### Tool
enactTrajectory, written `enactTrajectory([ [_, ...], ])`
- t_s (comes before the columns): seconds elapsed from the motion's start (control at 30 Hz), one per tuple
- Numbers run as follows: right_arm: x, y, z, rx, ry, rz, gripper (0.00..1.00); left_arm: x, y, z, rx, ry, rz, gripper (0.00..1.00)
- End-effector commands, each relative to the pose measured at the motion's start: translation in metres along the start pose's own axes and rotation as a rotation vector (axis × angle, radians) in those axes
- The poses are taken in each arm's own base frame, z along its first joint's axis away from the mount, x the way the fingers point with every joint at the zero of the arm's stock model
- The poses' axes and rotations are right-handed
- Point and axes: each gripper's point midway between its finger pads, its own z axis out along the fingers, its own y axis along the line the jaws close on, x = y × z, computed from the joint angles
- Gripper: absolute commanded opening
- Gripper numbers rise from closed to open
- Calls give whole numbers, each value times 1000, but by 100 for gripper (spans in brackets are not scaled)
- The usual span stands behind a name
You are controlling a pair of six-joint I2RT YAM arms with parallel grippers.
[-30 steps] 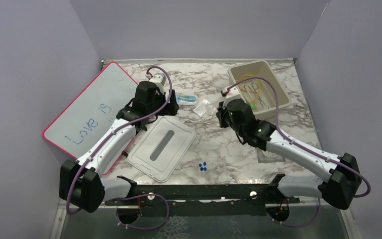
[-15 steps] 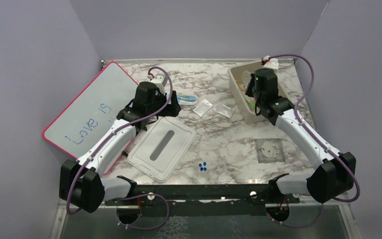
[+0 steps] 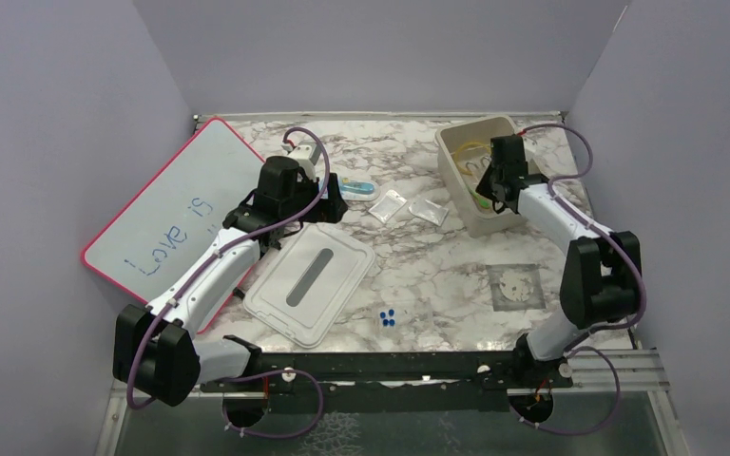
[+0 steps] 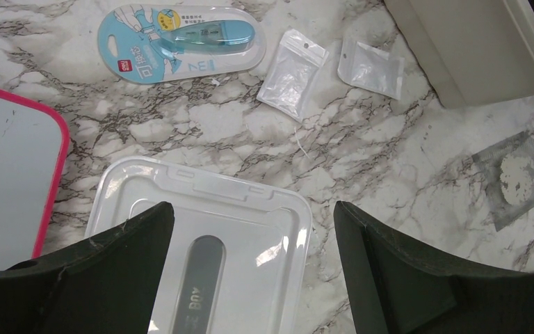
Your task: Organize the chemistry lab equipment
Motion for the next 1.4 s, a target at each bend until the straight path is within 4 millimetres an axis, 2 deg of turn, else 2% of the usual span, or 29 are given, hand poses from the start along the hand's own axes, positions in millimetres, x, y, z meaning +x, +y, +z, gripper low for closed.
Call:
enactTrajectory([
  [0.0, -14, 2, 8, 24, -12, 56, 7, -4, -4, 0, 29, -19, -6, 88],
  [0.13, -15, 2, 12, 48, 6, 52, 24, -3, -4, 1, 28, -14, -7, 88],
  [0.27, -25, 17, -5, -48, 1, 3, 40, -2, -4, 3, 32, -9, -6, 88],
  [0.5, -55, 41, -53, -212, -69, -87, 43, 0, -5, 5, 39, 0, -9, 88],
  [0.63, -57, 77, -82, -348, -112, -165, 48, 0, -4, 5, 36, 1, -7, 88],
  [0.83, -25, 137, -101, -403, -120, -336, 51, -2, 1, 2, 8, -16, -5, 88],
  [1.0, 25, 172, -81, -383, -58, -486, 52, -5, 8, 1, -36, -34, -10, 88],
  [1.1, 60, 180, -58, -338, 22, -554, 52, -6, 11, 1, -55, -40, -14, 88],
  [1.17, 76, 179, -41, -285, 50, -576, 52, -6, 12, 1, -61, -40, -16, 88],
  [1.27, 89, 175, -19, -204, 72, -564, 52, -6, 14, 1, -69, -42, -15, 88],
  [1.37, 91, 168, 0, -116, 59, -565, 52, -5, 15, 1, -76, -41, -14, 88],
])
